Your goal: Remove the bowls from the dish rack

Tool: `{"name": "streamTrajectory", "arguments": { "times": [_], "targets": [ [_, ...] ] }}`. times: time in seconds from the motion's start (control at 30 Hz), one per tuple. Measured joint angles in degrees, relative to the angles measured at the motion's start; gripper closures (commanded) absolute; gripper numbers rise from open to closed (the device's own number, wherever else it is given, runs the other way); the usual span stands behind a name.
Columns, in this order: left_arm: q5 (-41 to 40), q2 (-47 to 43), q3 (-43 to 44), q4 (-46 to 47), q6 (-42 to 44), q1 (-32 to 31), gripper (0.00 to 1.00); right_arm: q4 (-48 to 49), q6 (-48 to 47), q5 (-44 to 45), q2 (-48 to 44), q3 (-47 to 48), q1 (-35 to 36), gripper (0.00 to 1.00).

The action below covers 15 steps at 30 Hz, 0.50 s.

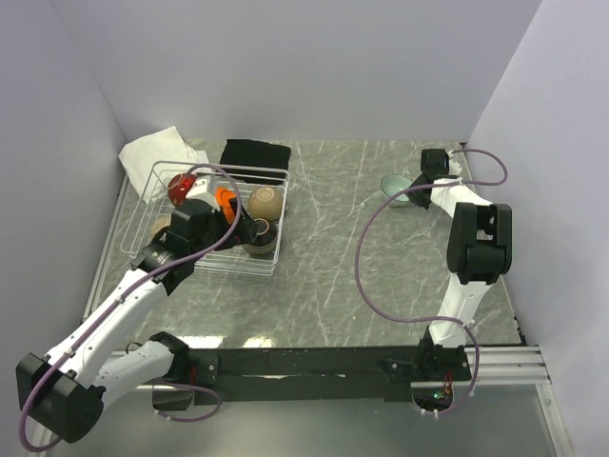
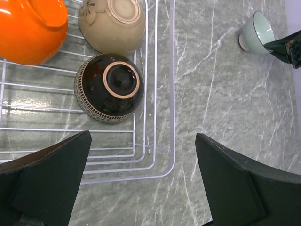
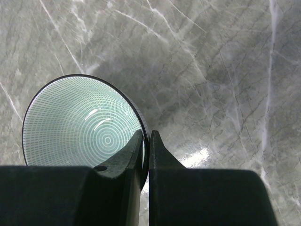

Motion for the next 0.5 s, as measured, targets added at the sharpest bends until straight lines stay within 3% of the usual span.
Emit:
{"name": "streamTrajectory", "arguments": {
  "times": [0.5],
  "targets": [
    [0.24, -1.97, -0.85, 0.0, -1.66, 3.69, 0.01, 0.04, 0.0, -1.53, -0.48, -2.1, -0.04, 0.64]
  ]
}}
